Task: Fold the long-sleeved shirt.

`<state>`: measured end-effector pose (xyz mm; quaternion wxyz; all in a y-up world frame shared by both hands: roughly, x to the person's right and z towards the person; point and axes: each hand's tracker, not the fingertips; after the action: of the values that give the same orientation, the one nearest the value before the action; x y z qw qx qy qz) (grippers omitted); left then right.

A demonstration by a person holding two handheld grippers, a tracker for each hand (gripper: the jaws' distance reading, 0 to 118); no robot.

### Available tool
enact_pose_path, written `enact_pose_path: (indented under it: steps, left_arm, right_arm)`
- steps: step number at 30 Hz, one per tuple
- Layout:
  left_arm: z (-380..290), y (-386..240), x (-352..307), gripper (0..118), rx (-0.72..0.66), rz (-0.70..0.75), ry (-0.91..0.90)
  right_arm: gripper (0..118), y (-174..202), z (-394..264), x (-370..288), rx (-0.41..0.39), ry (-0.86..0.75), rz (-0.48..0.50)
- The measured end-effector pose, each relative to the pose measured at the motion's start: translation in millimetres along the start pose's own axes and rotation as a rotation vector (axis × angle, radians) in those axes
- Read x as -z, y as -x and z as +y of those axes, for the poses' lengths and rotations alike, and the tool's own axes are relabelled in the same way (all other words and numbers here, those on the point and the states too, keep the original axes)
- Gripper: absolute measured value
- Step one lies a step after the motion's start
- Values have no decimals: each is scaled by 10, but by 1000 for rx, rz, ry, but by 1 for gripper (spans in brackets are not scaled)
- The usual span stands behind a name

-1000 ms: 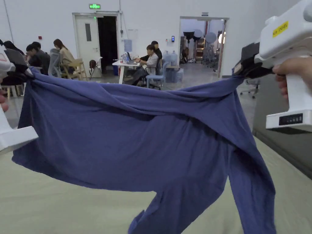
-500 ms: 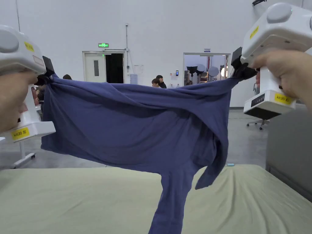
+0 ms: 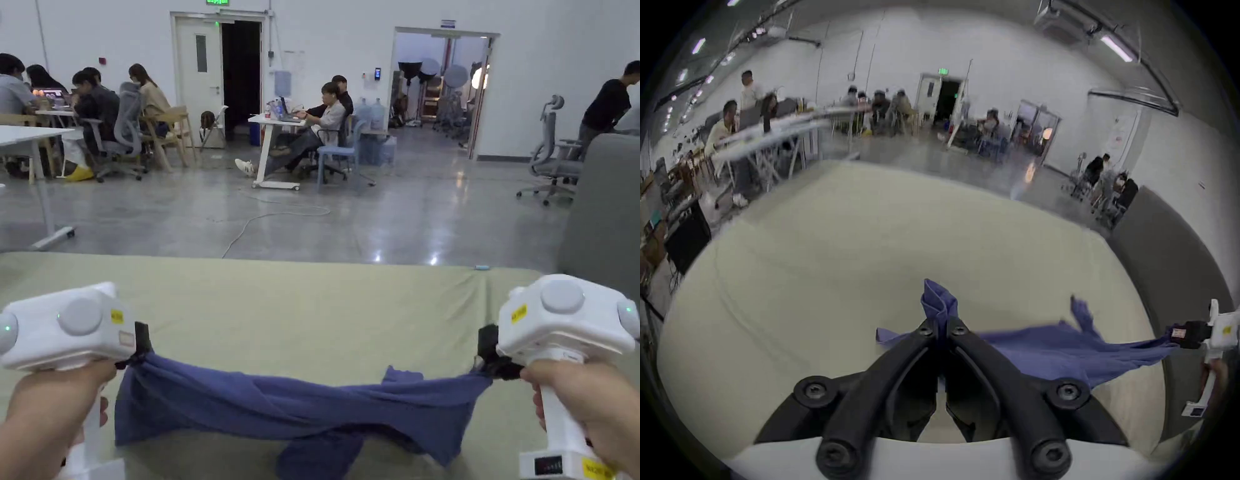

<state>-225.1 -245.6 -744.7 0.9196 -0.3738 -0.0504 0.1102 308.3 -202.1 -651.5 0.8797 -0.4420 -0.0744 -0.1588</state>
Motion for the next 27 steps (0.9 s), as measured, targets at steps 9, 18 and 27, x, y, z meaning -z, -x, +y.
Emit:
enact_pose_path:
  steps: [9, 18, 27]
  left_arm:
    - [-1312, 372, -856, 0, 175, -47, 57]
    - [-2624, 819, -1760, 0, 144, -30, 160]
    - [-3439, 1073, -2422, 0, 88, -17, 200]
  right_arm:
    - [7, -598, -1679, -642, -36, 76, 129]
    - [7, -709, -3347, -1366, -120, 136, 64]
    - [7, -726, -4218, -1594, -260, 217, -47]
